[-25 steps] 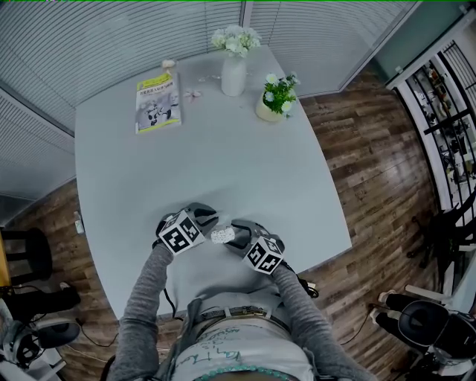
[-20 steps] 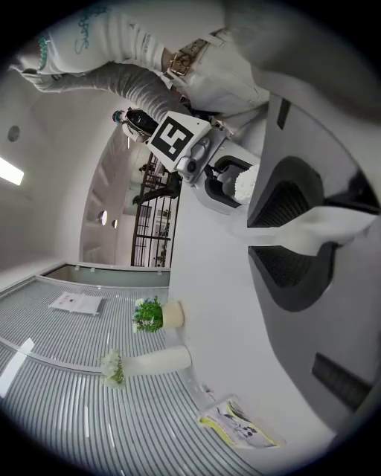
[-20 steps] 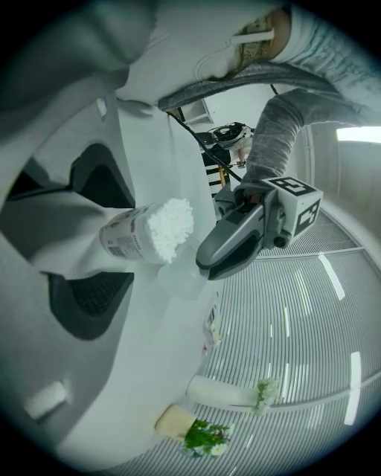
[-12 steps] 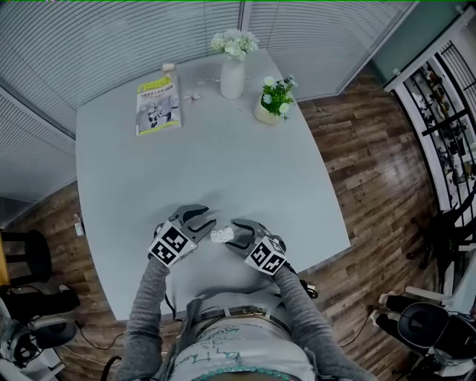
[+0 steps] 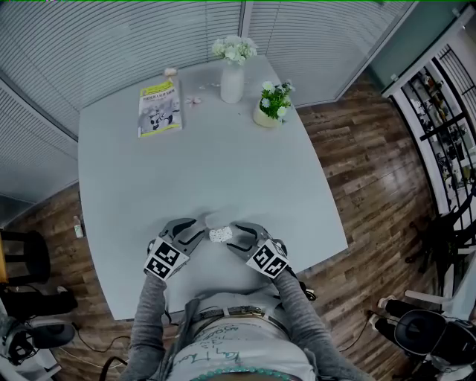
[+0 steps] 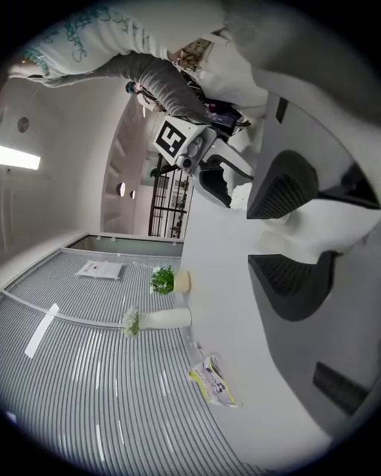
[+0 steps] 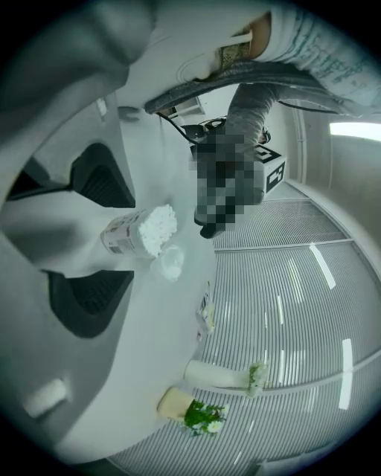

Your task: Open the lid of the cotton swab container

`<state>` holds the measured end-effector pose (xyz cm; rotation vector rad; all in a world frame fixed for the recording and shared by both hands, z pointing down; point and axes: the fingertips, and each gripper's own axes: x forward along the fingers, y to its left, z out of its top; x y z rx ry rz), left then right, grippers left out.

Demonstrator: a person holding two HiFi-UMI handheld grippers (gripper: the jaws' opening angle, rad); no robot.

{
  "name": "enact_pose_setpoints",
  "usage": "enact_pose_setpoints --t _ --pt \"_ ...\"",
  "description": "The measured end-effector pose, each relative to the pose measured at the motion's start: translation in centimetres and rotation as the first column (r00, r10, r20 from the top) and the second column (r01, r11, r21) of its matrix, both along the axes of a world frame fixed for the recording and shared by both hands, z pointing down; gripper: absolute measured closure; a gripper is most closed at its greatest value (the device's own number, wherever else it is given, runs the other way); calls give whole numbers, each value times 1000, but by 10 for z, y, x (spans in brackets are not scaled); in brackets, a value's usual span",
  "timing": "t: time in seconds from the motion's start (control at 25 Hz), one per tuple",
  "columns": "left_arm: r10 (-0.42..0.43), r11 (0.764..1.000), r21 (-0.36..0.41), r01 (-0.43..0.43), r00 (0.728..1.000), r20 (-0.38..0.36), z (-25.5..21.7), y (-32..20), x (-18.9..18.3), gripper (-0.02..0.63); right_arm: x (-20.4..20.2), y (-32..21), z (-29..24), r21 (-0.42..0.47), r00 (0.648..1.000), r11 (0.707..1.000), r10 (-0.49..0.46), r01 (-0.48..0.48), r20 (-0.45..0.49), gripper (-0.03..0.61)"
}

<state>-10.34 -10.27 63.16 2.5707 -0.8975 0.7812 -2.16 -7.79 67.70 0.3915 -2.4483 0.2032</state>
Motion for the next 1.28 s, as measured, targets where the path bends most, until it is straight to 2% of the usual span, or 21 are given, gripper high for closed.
enact_pose_setpoints --t 0.2,0.36,0.72,0.88,1.04,1.28 --pt "-12 1000 5 12 1000 21 1 12 2 466 5 -1 -8 13 1000 1000 27 -27 5 328" --pt "-13 1000 8 12 999 31 1 29 9 485 9 9 -11 16 1000 999 30 -30 0 376" --pt "34 999 31 -34 999 -30 -5 69 45 580 10 26 -26 106 1000 994 13 -14 11 575" --pt "42 997 66 -38 998 -51 -15 74 58 612 6 32 -39 132 999 991 -7 2 35 575" --pt "26 995 100 -17 996 -85 -29 76 63 615 -3 34 -58 173 997 985 -17 3 79 575" --pt "-11 978 206 42 989 -147 -72 73 67 615 -10 29 -102 231 985 972 5 -45 170 575"
